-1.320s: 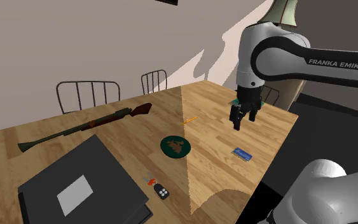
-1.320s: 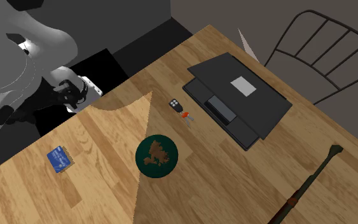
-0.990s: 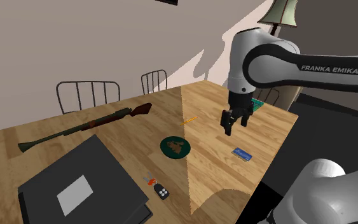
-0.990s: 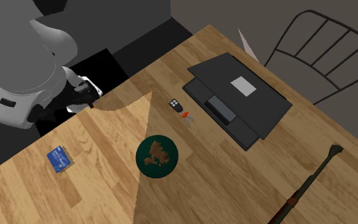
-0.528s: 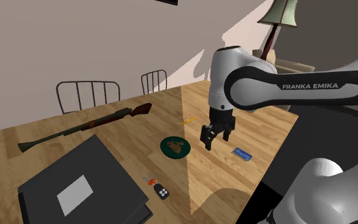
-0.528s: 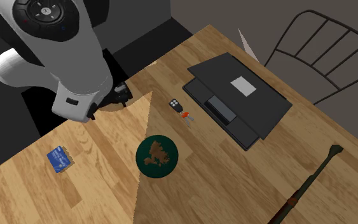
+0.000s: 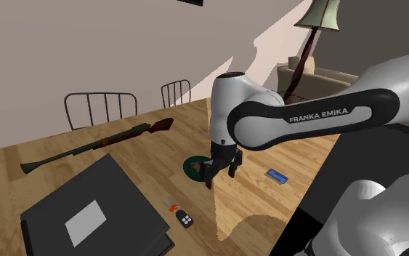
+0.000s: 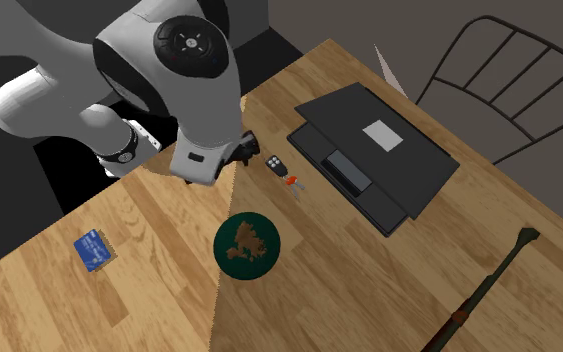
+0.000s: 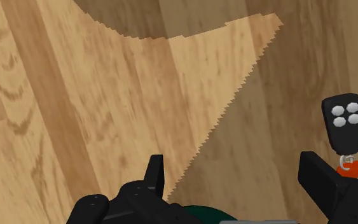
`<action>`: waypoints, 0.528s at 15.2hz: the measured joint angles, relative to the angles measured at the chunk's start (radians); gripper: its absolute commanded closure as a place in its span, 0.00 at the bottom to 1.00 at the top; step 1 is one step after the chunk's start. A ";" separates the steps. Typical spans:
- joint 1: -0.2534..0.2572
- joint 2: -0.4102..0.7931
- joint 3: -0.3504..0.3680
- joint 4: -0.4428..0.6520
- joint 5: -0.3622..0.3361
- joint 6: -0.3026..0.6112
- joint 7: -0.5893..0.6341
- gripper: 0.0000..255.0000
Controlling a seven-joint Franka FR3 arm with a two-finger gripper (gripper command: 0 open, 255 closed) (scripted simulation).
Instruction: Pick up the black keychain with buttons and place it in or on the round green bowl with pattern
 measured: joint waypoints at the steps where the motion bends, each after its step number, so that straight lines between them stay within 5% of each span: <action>1: 0.004 0.023 0.015 0.004 0.005 0.025 0.018 0.00; 8: 0.018 0.257 0.128 0.107 -0.026 0.197 0.175 0.00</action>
